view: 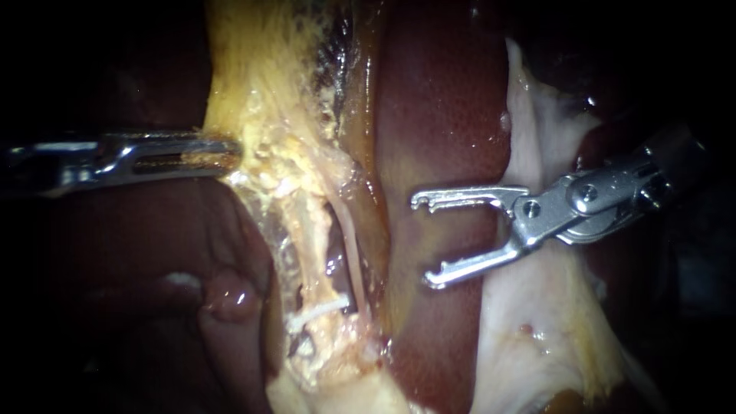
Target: Going back first clip left tube
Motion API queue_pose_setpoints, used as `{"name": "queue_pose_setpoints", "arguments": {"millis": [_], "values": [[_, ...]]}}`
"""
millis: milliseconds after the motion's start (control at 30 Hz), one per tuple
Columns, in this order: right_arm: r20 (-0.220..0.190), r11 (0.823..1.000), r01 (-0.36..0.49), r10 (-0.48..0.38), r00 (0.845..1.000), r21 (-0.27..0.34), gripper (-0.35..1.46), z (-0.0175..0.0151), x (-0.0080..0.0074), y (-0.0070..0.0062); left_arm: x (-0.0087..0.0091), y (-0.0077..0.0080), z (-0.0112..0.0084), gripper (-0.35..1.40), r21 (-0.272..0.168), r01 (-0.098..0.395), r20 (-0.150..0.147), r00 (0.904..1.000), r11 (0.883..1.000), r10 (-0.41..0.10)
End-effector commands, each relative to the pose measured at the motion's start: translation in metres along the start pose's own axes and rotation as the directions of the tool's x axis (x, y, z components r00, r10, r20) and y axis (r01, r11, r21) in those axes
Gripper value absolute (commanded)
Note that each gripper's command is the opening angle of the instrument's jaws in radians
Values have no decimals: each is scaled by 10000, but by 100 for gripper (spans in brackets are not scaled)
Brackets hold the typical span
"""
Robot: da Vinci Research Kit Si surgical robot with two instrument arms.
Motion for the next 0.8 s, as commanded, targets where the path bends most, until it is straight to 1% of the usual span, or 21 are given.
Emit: {"name": "queue_pose_setpoints", "arguments": {"millis": [33, 67, 133, 267, 500, 800], "values": [[1, 10000, 3, -3, 10000, 5, 60, 0, 0, 0, 0, -1, 6, -35, 55, -31, 139, 9999, 10000, 30], [2, 10000, 62, -62, 10000, 7, 60, 0, 0, 0, -1, -2, 10, -35, 67, -26, 232, 9997, 10000, 25], [3, 10000, 62, -62, 10000, 7, 60, 0, 0, 0, -8, -4, 21, -35, 152, 4, 518, 9987, 9999, -12], [3, 9999, 122, -122, 9999, 11, 60, 0, 0, -1, -19, -10, 28, -35, 225, 62, 797, 9968, 9997, -79], [4, 9998, 181, -181, 9998, 13, 60, 0, 1, -2, -16, -14, 36, -35, 169, 61, 829, 9965, 9998, -74], [4, 9998, 180, -180, 9998, 14, 60, 0, 1, -2, -15, -14, 35, -35, 172, 54, 829, 9965, 9998, -68]]}}
